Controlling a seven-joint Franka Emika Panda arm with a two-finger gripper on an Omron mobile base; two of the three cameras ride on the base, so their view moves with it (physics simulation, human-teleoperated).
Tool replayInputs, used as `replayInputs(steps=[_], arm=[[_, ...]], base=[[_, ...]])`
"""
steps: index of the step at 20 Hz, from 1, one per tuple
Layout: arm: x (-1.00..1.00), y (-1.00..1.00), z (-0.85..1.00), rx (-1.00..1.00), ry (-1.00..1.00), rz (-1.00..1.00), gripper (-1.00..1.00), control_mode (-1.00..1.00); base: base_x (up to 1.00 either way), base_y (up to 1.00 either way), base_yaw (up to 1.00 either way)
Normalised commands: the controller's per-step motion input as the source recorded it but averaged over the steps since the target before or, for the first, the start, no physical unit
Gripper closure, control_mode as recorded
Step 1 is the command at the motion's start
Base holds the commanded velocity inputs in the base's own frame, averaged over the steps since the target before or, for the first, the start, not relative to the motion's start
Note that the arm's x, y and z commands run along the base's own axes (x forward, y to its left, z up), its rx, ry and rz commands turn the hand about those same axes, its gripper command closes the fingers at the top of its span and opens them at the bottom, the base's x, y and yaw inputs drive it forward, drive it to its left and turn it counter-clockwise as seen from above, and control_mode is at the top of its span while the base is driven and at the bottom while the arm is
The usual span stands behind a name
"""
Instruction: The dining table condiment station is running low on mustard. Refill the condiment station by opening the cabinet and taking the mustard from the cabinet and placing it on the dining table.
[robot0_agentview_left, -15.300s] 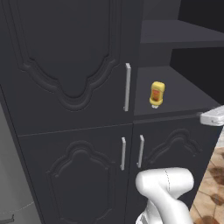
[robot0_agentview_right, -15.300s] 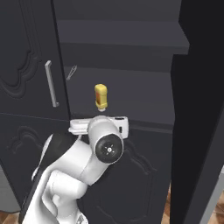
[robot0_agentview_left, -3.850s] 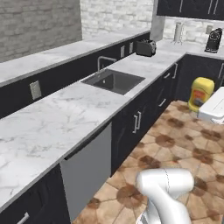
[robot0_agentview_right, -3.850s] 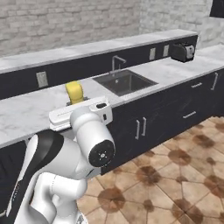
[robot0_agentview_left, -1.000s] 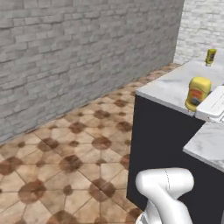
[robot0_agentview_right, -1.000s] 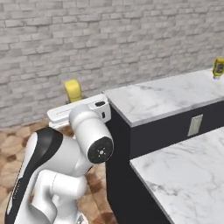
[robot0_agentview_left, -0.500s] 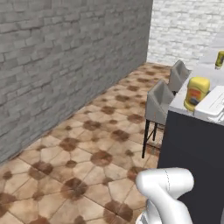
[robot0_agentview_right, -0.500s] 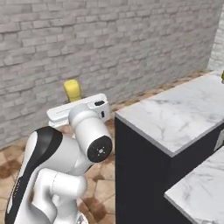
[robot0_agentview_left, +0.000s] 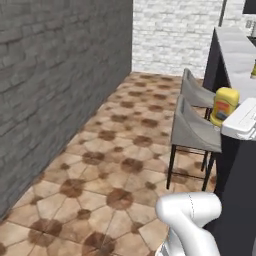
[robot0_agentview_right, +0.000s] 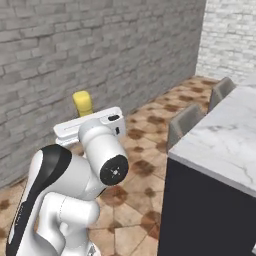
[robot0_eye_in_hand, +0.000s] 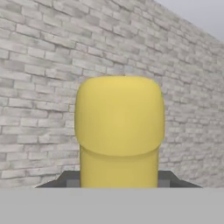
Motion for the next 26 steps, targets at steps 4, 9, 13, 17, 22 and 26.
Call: replayInputs(steps=[4, 9, 13, 17, 22, 26], arm=[[0.00, 0.00, 0.00, 0.00, 0.00, 0.00, 1.00, 1.00], [0.00, 0.00, 0.00, 0.00, 0.00, 0.00, 1.00, 1.00], [0.00, 0.00, 0.00, 0.00, 0.00, 0.00, 1.00, 1.00], [0.00, 0.00, 0.00, 0.00, 0.00, 0.00, 1.00, 1.00], [0.00, 0.00, 0.00, 0.00, 0.00, 0.00, 1.00, 1.00], [0.00, 0.00, 0.00, 0.00, 0.00, 0.00, 1.00, 1.00]], base=[[0.67, 1.00, -0.45], [0.67, 0.92, -0.53], [0.72, 0.83, -0.66], [0.83, 0.89, -0.65], [0.88, 0.95, -0.63], [0.90, 0.98, -0.59]])
